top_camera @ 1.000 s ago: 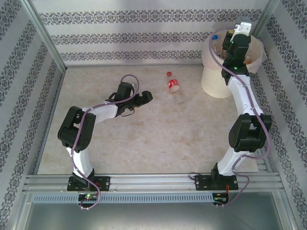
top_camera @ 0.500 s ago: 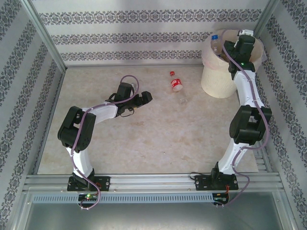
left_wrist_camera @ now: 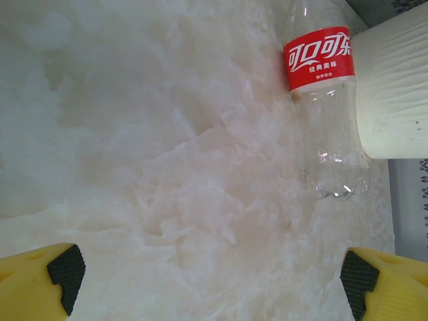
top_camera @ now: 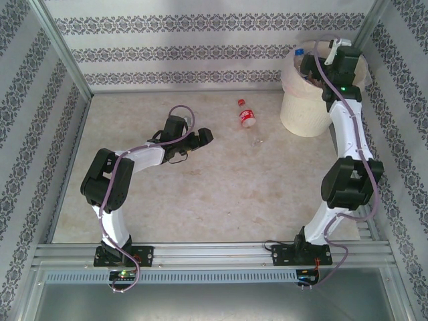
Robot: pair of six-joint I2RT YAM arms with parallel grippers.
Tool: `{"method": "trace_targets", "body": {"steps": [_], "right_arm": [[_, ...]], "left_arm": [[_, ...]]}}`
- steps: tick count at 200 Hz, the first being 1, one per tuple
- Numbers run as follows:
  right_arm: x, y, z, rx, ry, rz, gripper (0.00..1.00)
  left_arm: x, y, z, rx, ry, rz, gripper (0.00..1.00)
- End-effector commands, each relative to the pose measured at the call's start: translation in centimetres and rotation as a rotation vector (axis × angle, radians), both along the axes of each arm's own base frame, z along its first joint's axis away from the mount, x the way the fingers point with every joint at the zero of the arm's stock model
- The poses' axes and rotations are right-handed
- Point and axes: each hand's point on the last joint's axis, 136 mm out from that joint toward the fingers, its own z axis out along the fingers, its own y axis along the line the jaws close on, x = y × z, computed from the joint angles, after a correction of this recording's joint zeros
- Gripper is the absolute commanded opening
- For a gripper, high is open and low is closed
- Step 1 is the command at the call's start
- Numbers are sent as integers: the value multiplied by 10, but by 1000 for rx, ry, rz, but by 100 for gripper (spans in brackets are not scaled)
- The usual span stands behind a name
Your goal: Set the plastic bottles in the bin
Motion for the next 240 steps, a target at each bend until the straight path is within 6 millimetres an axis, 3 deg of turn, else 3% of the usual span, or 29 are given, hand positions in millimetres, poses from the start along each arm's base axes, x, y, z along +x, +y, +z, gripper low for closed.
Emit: {"method": "trace_targets", "body": {"steps": [1, 44, 73, 104, 143, 174, 212, 240], "right_arm": [[-13, 26, 25, 18, -45, 84, 98], [-34, 70, 32, -1, -56, 188, 98], [-51, 124, 24, -18, -33, 339, 98], [-54, 176, -25, -151, 90, 434, 98], [-46, 209, -93, -237, 269, 466, 98], [-40, 219, -145, -279, 442, 462, 98], [-28, 206, -199, -309, 648, 371, 98], [-22, 208, -236, -296, 768, 371, 98]], "left_arm": [[0, -3, 4, 0, -6, -1, 100], [-1, -4, 6, -7, -8, 2, 100], [0, -1, 12, -12, -21, 22, 100], [-1, 4, 18, -18, -39, 56, 100], [-6, 18, 26, 15, -64, 101, 100], [-10, 29, 32, 44, -78, 142, 100], [-14, 42, 44, 56, -104, 203, 100], [-17, 53, 50, 84, -119, 236, 100]]}}
